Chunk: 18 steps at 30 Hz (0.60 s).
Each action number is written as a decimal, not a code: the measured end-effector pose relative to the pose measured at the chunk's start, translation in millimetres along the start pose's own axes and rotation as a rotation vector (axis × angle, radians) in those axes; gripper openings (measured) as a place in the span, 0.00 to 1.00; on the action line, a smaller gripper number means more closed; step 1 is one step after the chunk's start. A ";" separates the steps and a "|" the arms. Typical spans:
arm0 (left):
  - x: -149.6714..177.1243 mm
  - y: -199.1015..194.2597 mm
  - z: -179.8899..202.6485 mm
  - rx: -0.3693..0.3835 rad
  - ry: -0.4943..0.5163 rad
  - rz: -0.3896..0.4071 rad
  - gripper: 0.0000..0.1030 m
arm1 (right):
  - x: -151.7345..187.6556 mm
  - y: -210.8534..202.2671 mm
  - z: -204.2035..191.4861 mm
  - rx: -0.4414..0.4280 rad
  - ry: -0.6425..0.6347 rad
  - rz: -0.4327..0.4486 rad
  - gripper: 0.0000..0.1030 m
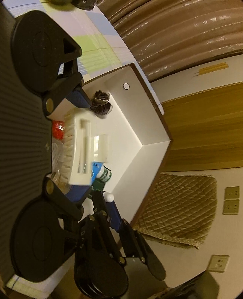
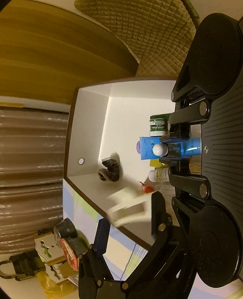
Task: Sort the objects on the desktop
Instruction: 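Open both tools to drop the hair clip and green tube into the box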
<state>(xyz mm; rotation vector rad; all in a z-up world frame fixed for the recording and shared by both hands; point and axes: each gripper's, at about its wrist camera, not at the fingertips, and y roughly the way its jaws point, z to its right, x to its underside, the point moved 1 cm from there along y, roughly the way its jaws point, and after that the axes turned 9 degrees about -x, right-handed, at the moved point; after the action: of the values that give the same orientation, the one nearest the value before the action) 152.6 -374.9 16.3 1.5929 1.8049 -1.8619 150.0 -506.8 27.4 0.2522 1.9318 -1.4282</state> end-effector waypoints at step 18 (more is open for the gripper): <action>-0.9 -4.2 -10.4 -0.047 -0.020 0.026 0.91 | -13.3 16.9 9.0 -0.020 0.012 0.020 0.14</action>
<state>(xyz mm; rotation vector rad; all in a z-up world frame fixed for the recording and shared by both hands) 156.2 -366.1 22.3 1.5685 1.7981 -1.8039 172.6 -505.3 21.9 0.2710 1.9473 -1.3965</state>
